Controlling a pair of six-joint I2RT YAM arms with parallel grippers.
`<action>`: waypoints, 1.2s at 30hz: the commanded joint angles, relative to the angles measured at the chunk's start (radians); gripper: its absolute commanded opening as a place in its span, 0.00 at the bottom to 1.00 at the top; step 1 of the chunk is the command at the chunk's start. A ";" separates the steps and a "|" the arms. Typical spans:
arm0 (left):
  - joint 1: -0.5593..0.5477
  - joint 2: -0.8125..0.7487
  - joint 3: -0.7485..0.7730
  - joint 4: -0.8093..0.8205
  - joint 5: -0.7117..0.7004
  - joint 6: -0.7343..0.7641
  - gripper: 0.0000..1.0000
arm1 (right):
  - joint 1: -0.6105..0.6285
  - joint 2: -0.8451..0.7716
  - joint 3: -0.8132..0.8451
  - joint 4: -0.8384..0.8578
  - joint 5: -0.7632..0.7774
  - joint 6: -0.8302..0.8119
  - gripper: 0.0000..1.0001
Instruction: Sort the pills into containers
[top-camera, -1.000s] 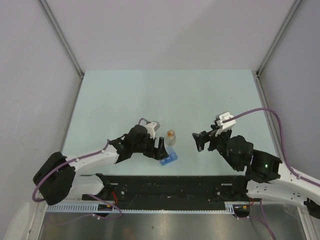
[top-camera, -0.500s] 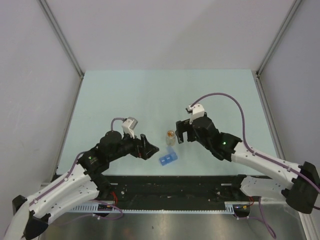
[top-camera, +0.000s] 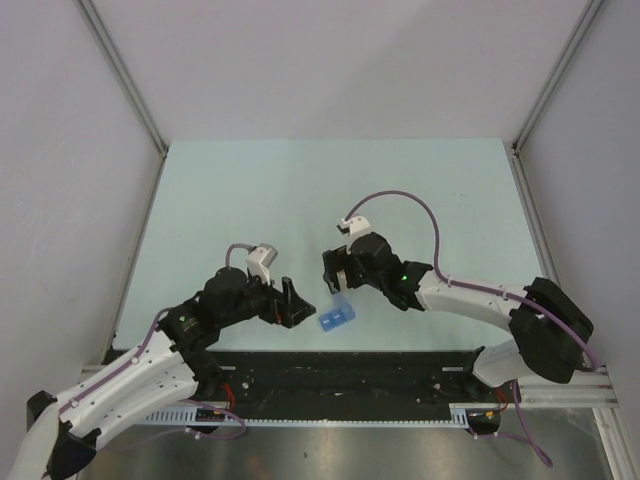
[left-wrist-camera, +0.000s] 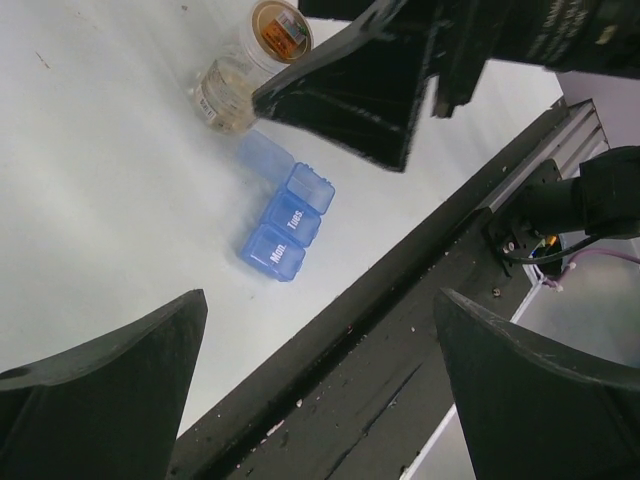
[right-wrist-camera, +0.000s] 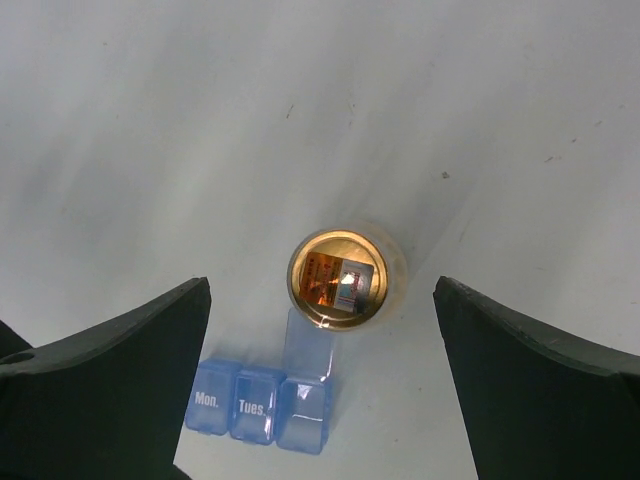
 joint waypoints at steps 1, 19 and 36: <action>0.005 -0.019 -0.007 0.009 0.015 -0.017 1.00 | 0.029 0.078 0.035 0.092 0.017 -0.015 1.00; 0.005 -0.049 -0.022 0.000 0.012 -0.006 1.00 | 0.050 0.117 0.072 0.077 0.174 -0.043 0.19; -0.002 -0.212 0.154 0.125 -0.008 0.406 0.97 | -0.060 -0.259 0.164 -0.092 -0.710 0.224 0.00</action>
